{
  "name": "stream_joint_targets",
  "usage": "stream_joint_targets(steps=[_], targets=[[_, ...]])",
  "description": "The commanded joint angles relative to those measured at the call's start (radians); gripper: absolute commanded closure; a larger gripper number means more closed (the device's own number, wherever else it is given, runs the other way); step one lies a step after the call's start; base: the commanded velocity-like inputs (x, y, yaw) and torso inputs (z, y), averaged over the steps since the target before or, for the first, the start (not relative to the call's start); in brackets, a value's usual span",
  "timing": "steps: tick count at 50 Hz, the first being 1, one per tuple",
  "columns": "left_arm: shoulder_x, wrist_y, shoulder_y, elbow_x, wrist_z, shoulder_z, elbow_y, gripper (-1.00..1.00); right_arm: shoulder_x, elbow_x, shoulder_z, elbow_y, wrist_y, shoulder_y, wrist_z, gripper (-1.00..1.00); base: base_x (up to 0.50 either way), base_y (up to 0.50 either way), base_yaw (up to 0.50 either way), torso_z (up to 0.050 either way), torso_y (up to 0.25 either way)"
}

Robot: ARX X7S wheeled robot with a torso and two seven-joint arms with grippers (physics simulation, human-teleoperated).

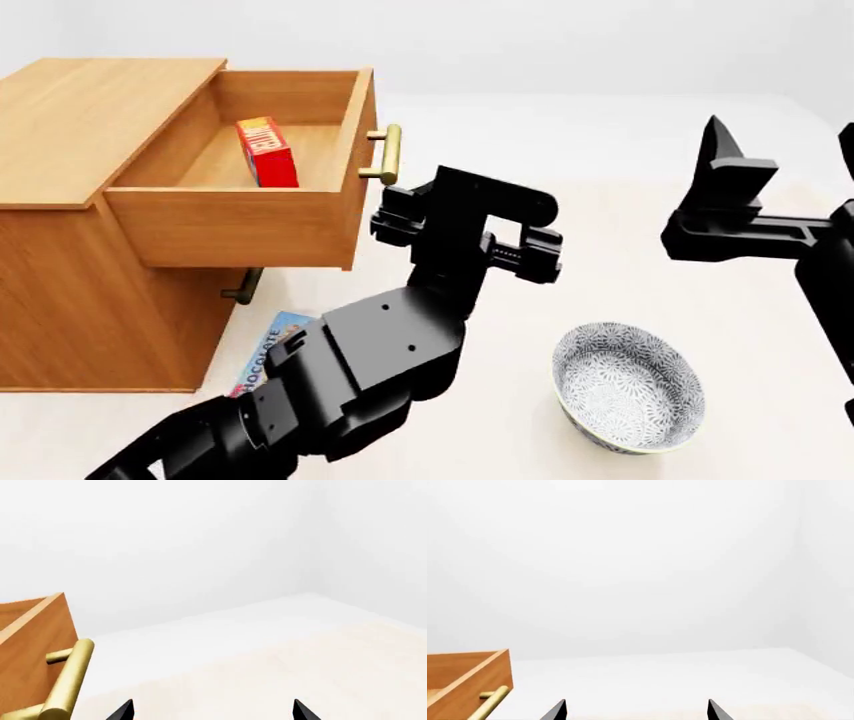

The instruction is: Put the butter at the back in the top drawer of the cabinet and close it.

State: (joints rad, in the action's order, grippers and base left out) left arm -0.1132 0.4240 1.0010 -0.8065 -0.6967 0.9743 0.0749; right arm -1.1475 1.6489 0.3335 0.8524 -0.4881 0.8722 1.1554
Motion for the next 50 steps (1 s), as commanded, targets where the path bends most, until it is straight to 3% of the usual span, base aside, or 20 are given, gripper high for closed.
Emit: stream_joint_targets(steps=[1, 50], targets=[[-0.031, -0.066, 0.001, 0.015, 0.054, -0.031, 0.131, -1.00, -0.003, -0.010, -0.003, 0.000, 0.001, -0.013, -0.006, -1.00, 0.00, 0.00, 0.00, 0.000, 0.000], [-0.287, -0.134, 0.008, 0.006, 0.180, -0.114, 0.221, -1.00, 0.112, -0.003, 0.073, -0.007, -0.087, 0.100, 0.062, -1.00, 0.00, 0.00, 0.00, 0.000, 0.000]])
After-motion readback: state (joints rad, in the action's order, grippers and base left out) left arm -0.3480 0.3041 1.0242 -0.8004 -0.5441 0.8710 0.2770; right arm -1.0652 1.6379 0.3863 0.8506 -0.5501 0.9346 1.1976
